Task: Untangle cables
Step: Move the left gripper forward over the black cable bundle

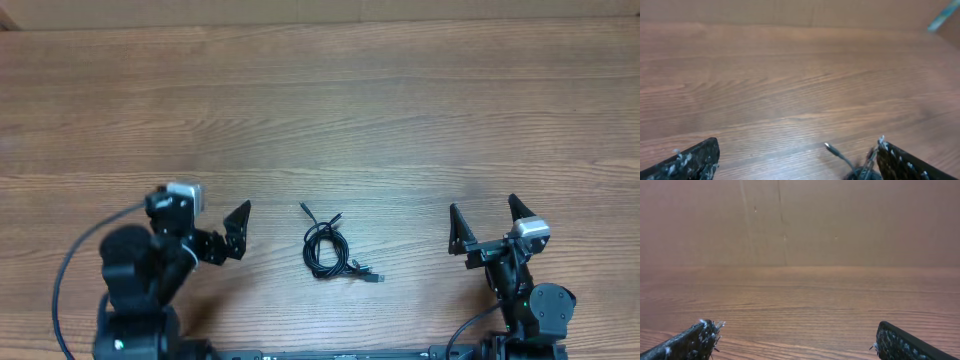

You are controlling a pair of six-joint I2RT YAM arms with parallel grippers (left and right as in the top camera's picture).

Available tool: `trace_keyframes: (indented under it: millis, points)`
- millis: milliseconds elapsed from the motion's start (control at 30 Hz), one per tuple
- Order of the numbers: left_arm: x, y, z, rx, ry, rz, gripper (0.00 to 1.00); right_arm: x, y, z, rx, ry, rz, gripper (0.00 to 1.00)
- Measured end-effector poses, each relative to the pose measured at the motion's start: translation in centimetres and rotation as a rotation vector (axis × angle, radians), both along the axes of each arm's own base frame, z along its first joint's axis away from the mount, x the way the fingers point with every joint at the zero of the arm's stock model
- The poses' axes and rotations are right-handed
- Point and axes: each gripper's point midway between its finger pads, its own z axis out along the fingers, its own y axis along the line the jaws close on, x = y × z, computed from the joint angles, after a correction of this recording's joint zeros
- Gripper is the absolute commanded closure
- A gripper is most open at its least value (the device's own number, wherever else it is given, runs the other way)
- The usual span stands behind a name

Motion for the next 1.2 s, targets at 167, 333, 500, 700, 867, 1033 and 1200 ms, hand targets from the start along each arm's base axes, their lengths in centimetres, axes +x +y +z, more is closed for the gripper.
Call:
trace_keyframes:
  millis: [167, 333, 500, 700, 867, 1033, 1200]
  points:
    - [0.6, -0.3, 1.1, 0.003, 0.121, -0.033, 0.0, 0.0, 0.0, 0.0, 0.0, 0.0, 0.001, 0.0]
    - [1.0, -0.4, 2.6, 0.029, 0.215, -0.068, 0.0, 0.0, 0.0, 0.0, 0.0, 0.0, 0.0, 0.0]
    - [1.7, -1.3, 3.7, 0.053, 0.277, -0.124, 0.0, 0.0, 0.0, 0.0, 0.0, 0.0, 0.001, 0.0]
    - [2.0, -5.0, 3.4, 0.109, 0.335, -0.252, 0.0, 0.0, 0.0, 0.0, 0.0, 0.0, 0.001, 0.0]
    - [1.7, -7.9, 1.8, 0.228, 0.412, -0.326, 0.0, 0.0, 0.0, 0.0, 0.0, 0.0, 0.001, 0.0]
    - [1.7, -9.6, -0.9, 0.321, 0.513, -0.326, 0.0, 0.0, 0.0, 0.0, 0.0, 0.0, 0.0, 0.0]
    - [1.7, -11.2, -4.7, 0.408, 0.631, -0.331, 0.0, 0.0, 0.0, 0.0, 0.0, 0.0, 0.001, 0.0]
